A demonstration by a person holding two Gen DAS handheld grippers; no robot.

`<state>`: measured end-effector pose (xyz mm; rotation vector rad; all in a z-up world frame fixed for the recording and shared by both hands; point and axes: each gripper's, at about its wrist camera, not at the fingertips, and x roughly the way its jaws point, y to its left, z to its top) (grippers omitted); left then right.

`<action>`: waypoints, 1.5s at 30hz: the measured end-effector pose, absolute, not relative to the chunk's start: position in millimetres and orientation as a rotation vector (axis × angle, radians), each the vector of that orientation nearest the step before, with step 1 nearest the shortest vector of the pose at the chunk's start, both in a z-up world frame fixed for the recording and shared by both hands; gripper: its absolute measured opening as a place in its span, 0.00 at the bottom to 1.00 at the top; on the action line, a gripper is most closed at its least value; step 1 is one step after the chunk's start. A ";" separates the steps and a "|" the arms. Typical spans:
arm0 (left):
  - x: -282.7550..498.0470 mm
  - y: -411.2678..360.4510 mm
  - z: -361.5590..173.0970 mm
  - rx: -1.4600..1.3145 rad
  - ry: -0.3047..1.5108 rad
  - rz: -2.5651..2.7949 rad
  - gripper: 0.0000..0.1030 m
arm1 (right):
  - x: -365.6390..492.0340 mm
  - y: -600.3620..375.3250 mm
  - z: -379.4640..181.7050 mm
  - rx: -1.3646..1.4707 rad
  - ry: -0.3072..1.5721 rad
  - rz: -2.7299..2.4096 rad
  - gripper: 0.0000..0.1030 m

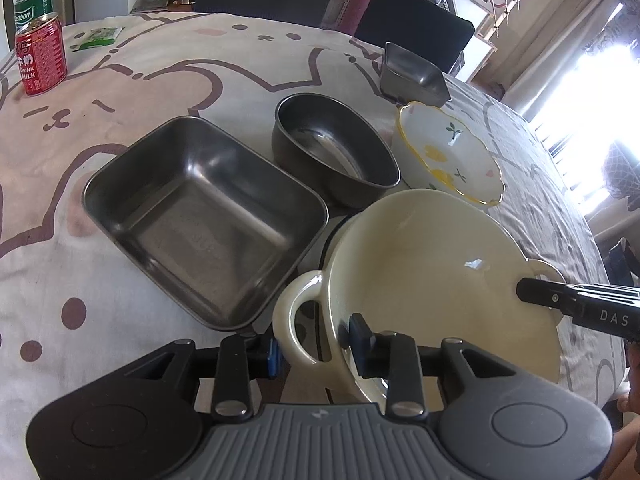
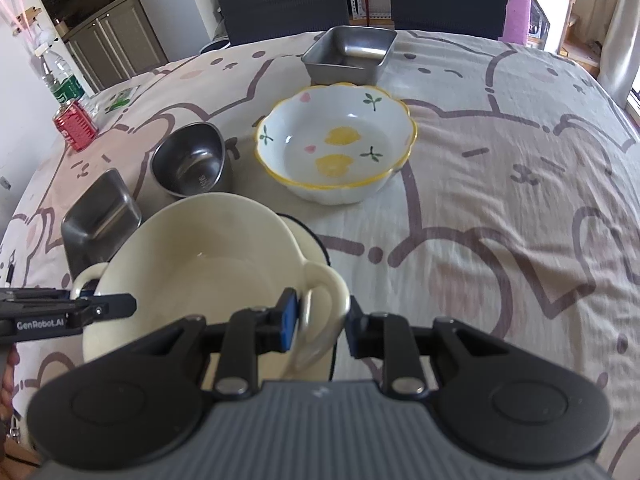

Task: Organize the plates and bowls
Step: 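Lower the cream bowl onto the white plate with both grippers, then open both grippers to release the cream bowl handles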

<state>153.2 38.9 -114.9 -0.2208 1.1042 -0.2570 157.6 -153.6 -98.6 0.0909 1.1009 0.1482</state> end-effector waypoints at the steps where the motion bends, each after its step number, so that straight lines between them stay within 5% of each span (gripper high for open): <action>1: 153.4 38.7 -115.0 -0.219 1.104 -0.258 0.34 | 157.8 -153.5 -98.7 0.089 1.100 0.149 0.29; 45: 150.1 25.8 -117.9 -0.123 1.131 -0.303 0.37 | 155.1 -166.8 -110.5 0.090 1.154 0.239 0.30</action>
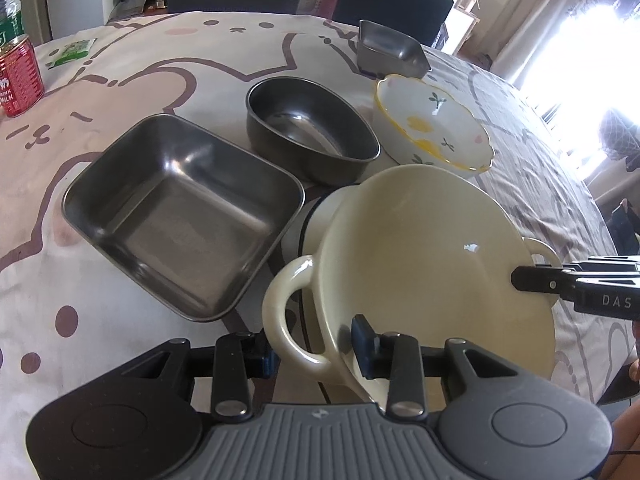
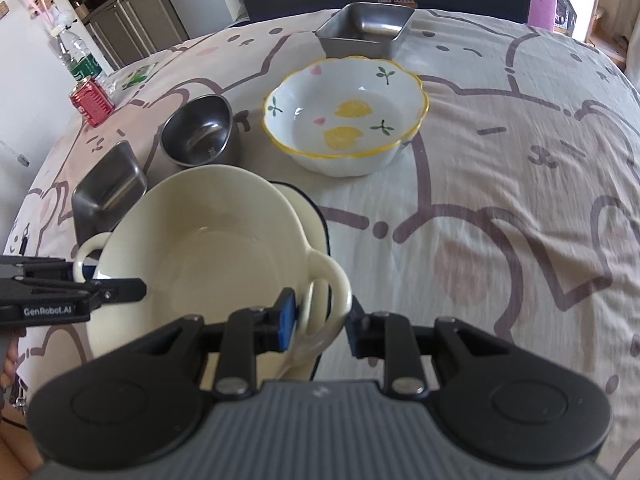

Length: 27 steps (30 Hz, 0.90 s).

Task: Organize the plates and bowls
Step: 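Open both grippers to release the cream bowl handles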

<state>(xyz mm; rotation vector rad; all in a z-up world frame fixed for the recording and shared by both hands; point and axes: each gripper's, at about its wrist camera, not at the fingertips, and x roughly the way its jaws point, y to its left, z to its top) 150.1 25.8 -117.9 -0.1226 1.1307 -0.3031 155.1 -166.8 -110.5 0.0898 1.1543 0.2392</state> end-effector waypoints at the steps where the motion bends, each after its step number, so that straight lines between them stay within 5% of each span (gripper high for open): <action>1: 150.3 26.2 -117.7 -0.123 1.130 -0.303 0.37 | 154.7 -166.5 -110.5 0.089 1.153 0.240 0.31; 8: 151.4 30.9 -115.5 -0.154 1.130 -0.298 0.38 | 151.8 -164.5 -110.9 0.068 1.137 0.230 0.34; 10: 151.9 30.7 -115.8 -0.155 1.136 -0.297 0.39 | 150.7 -162.6 -111.2 0.048 1.131 0.208 0.47; 17: 152.1 30.2 -115.8 -0.164 1.137 -0.294 0.77 | 152.8 -170.2 -115.0 0.072 1.147 0.157 0.64; 23: 148.9 29.7 -112.5 -0.185 1.146 -0.300 0.93 | 149.7 -168.2 -117.9 0.063 1.154 0.194 0.74; 27: 142.0 28.3 -107.4 -0.166 1.125 -0.302 0.99 | 146.1 -167.4 -116.4 0.068 1.137 0.211 0.91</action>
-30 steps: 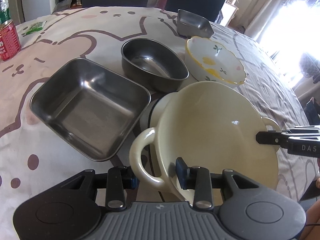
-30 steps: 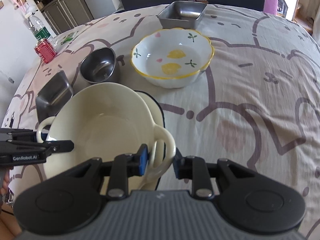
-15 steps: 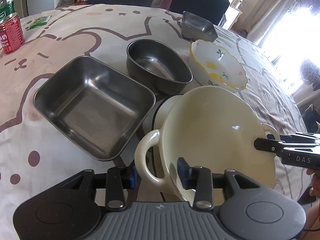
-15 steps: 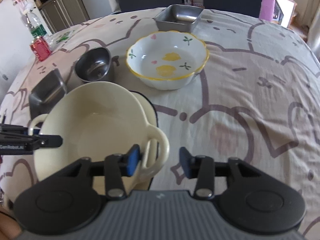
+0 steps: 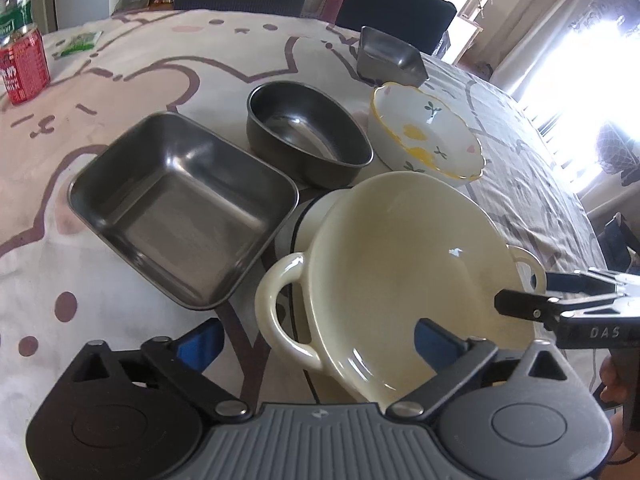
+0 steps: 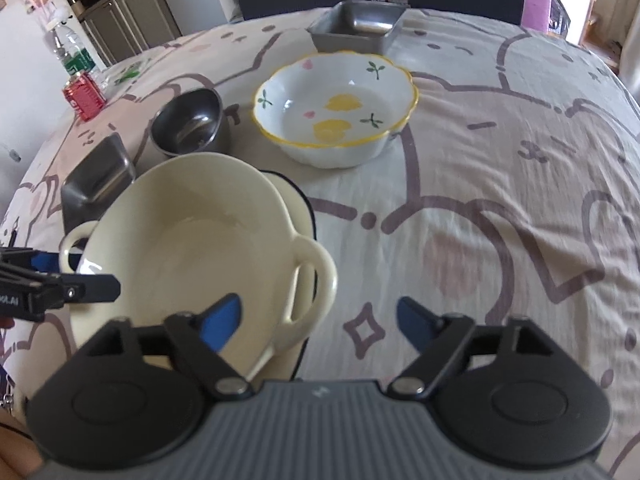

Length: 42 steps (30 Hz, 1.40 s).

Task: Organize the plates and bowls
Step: 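Open both grippers to release the cream bowl handles, then move both grippers to the yellow-rimmed lemon bowl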

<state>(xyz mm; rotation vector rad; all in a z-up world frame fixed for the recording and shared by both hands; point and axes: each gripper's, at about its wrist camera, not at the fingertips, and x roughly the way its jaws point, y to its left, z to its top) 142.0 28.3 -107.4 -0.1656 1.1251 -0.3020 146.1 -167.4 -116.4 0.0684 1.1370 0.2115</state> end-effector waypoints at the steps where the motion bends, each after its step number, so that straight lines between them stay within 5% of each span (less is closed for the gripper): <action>1: 139.9 28.0 -105.8 -0.158 1.117 -0.303 1.00 | 145.2 -167.7 -115.4 0.070 1.128 0.212 0.95; 22: 168.2 -0.5 -40.8 -0.127 0.890 -0.318 1.00 | 156.9 -229.9 -58.2 0.245 0.865 0.105 1.00; 34: 231.1 -41.6 -50.3 -0.163 0.867 -0.335 0.99 | 199.2 -251.2 -67.0 0.269 0.824 -0.052 1.00; 39: 256.3 -57.5 -57.6 -0.150 0.868 -0.352 0.90 | 224.1 -249.4 -74.2 0.282 0.852 -0.077 1.00; 42: 271.6 -63.3 -63.3 -0.139 0.876 -0.351 0.77 | 243.1 -250.3 -78.9 0.334 0.896 -0.068 0.96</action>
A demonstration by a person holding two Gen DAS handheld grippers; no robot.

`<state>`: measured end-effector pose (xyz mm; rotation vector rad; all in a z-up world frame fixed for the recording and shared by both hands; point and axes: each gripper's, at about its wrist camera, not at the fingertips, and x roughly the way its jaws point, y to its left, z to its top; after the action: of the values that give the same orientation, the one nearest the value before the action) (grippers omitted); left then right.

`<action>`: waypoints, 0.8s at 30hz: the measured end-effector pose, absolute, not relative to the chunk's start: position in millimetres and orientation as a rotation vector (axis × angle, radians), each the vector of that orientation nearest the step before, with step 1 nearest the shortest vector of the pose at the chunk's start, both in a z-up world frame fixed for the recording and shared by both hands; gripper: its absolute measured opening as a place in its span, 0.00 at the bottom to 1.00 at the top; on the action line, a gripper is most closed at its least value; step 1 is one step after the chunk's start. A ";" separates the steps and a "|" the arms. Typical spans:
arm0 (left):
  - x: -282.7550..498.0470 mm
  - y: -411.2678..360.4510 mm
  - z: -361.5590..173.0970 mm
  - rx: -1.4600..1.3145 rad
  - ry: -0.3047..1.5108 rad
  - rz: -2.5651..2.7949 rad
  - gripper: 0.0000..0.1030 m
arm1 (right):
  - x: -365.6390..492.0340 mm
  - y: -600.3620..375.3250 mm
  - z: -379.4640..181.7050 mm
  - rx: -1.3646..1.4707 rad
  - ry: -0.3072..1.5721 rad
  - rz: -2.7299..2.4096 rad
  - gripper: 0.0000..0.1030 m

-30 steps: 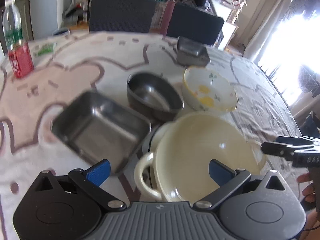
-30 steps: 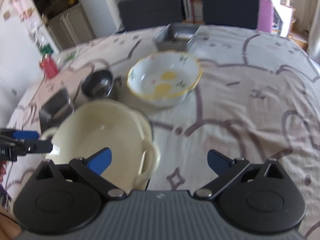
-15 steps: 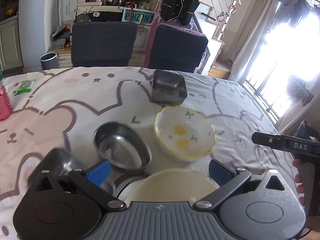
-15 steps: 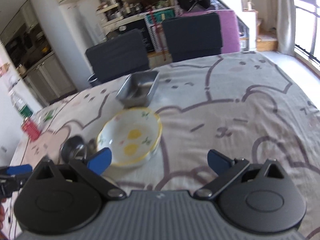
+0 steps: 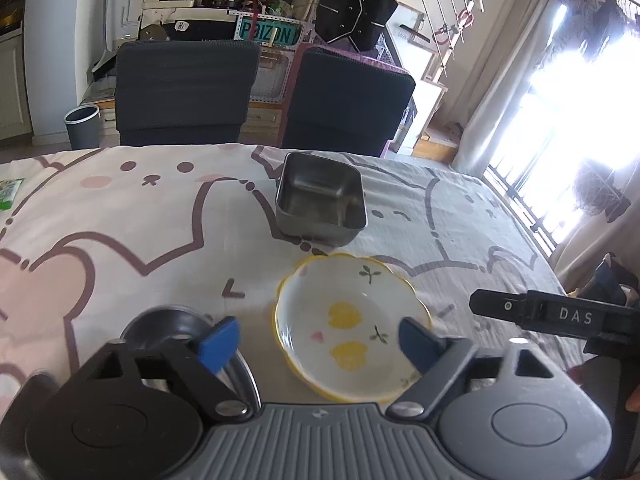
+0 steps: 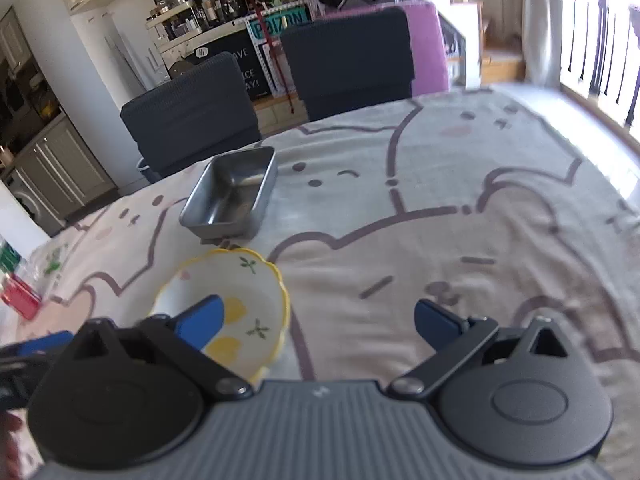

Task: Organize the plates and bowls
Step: 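Move both grippers to the yellow-rimmed lemon bowl, then grasp the lemon bowl rim with the right gripper while the left gripper grasps its rim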

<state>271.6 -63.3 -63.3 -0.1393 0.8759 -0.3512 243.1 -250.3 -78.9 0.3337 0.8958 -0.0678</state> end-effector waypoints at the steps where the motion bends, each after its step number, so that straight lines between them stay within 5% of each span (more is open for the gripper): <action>1: 275.9 -63.7 -65.0 -0.139 0.881 -0.352 0.72 | 248.2 -250.9 -80.9 0.349 0.906 -0.066 0.90; 12: 318.7 -62.3 -94.2 -0.116 0.965 -0.320 0.36 | 290.1 -243.1 -114.4 0.331 1.033 0.010 0.20; 24: 333.2 -71.3 -118.1 -0.057 1.049 -0.339 0.13 | 298.7 -228.8 -119.5 0.277 1.062 0.079 0.18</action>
<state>333.2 -71.3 -118.1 -0.0568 1.0491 -0.3394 298.7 -228.8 -119.5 0.2770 1.0623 0.0789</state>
